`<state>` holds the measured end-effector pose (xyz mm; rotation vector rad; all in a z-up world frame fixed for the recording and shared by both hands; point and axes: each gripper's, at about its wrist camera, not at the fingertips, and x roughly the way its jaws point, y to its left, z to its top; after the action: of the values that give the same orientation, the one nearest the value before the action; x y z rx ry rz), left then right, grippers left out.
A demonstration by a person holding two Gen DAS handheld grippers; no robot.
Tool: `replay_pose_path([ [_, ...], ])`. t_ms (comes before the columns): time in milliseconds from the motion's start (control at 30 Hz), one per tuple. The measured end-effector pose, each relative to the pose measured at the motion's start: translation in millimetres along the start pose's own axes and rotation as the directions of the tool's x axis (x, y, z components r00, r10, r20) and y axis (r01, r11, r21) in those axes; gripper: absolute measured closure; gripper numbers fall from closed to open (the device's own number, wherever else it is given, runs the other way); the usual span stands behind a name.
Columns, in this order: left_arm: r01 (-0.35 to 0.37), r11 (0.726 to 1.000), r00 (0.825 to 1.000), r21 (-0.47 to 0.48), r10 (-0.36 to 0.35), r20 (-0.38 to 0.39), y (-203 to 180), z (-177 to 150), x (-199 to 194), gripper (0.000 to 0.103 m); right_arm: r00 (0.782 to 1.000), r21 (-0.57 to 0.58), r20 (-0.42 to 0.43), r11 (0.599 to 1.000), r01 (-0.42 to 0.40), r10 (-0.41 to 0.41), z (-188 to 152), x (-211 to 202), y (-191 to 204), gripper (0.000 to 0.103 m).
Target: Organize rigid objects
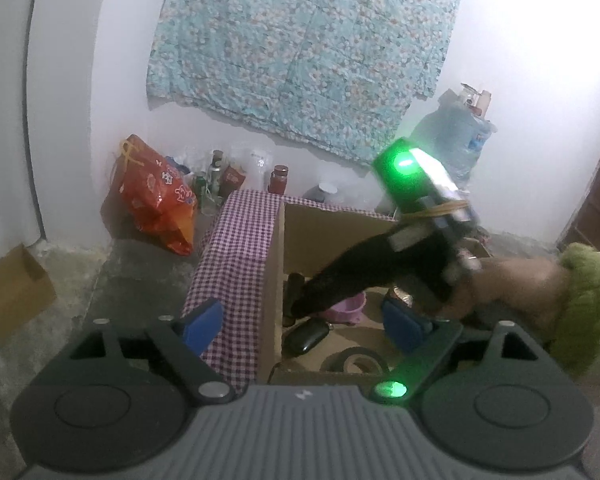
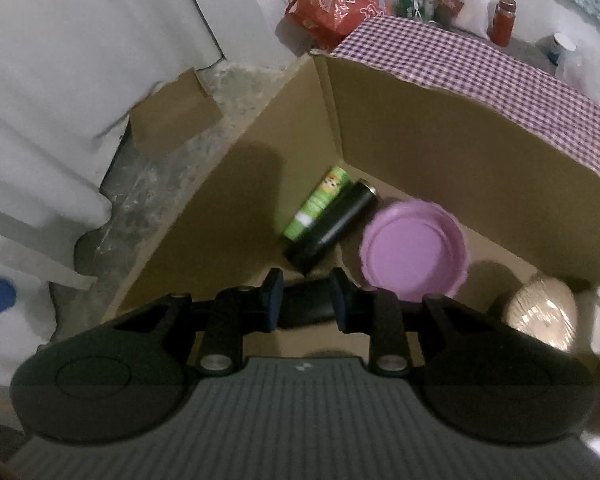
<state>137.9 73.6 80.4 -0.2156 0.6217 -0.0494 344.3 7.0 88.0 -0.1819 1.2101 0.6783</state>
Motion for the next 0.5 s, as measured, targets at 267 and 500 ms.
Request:
replay_pose_path([
  [267,-0.02,1.0,1.0,-0.001,0.02,0.004,5,-1,-9,0.013,0.993,-0.095,-0.096,0.994,0.056,-0.065,1,40,9,0.078],
  [500,-0.005,1.0,1.0,-0.017,0.005,-0.007,11,-1,-8,0.01,0.999,-0.055,0.041,0.998,0.035,-0.033,-11,-15,2,0.077],
])
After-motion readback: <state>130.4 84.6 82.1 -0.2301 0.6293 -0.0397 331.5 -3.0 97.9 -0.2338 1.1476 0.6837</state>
